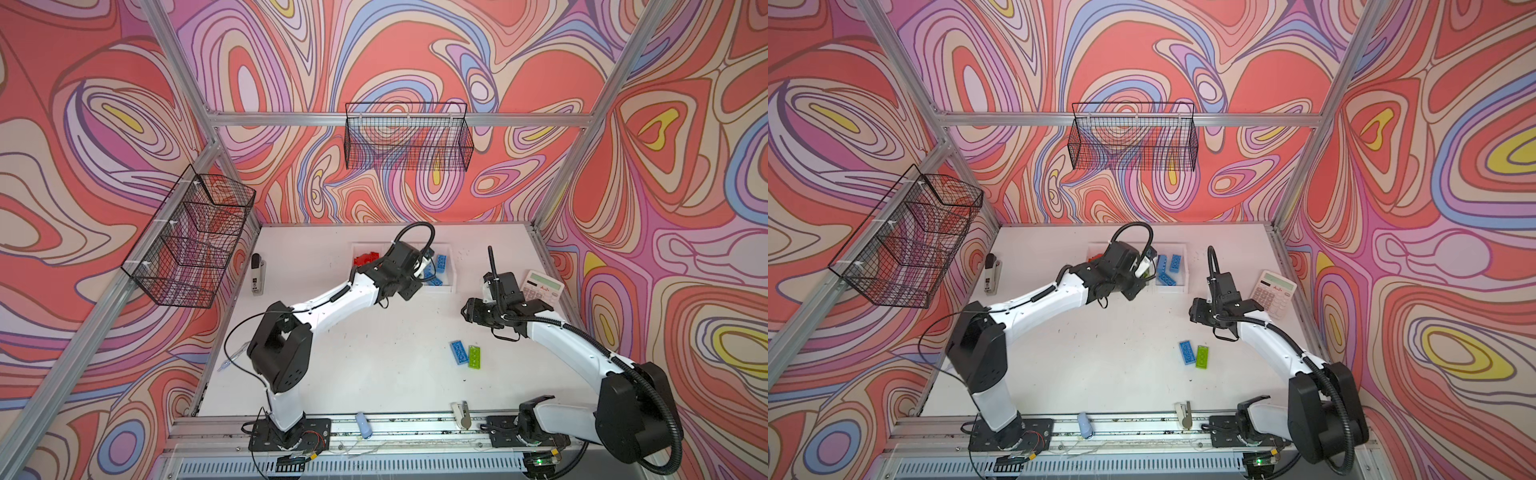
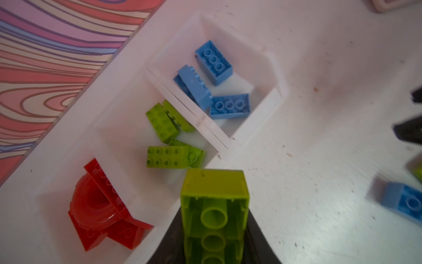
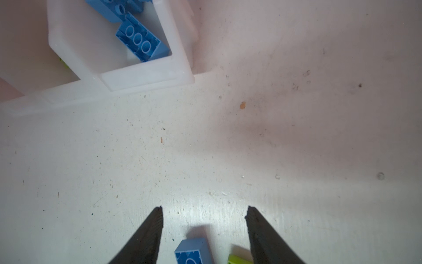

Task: Sort the legos into containers by color
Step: 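Drop lime-green brick into middle bin with left gripper while right gripper lowers to blue brick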

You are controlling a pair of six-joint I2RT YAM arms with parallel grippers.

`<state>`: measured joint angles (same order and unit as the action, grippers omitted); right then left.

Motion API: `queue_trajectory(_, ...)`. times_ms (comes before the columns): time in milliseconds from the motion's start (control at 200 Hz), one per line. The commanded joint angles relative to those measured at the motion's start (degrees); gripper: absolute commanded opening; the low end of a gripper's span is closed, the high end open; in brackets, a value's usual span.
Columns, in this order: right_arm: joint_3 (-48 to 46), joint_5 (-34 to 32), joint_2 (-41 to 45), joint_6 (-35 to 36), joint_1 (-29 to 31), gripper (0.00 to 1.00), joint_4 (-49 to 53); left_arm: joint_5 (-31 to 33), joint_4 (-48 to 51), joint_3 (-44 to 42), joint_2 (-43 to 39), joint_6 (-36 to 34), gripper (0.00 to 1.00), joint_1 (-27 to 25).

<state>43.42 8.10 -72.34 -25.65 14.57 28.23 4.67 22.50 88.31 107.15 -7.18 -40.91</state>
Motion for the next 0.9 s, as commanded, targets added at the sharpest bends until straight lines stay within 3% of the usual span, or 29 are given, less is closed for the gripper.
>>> queue_trajectory(0, -0.9, 0.9, 2.4, -1.5, -0.2, 0.62, -0.2, 3.7, 5.9, 7.1, 6.8, 8.6, 0.22, 1.8)
queue_trajectory(215, -1.8, 1.4, 4.3, -1.2, -0.2, 0.62, 2.8, 3.7, 7.2, 15.7, 15.1, 16.1, 0.24, 7.3)
queue_trajectory(476, -3.1, 2.7, 5.8, -1.3, -0.2, 0.62, 3.7, 3.6, 9.9, 24.9, 21.3, 14.7, 0.38, 8.6)
queue_trajectory(716, -3.3, 4.3, 6.5, -0.7, 0.0, 0.64, 6.1, 2.5, 9.0, 25.5, 20.6, 14.5, 0.7, 8.6)
queue_trajectory(766, -3.2, 4.1, 6.1, -1.6, -0.1, 0.65, 6.4, 2.5, 8.5, 24.7, 19.2, 14.3, 0.99, 8.6)
queue_trajectory(891, -2.5, 3.7, 6.0, -2.9, 1.9, 0.66, 6.3, 2.3, 4.8, 19.1, 12.1, 14.8, 1.0, 8.6)
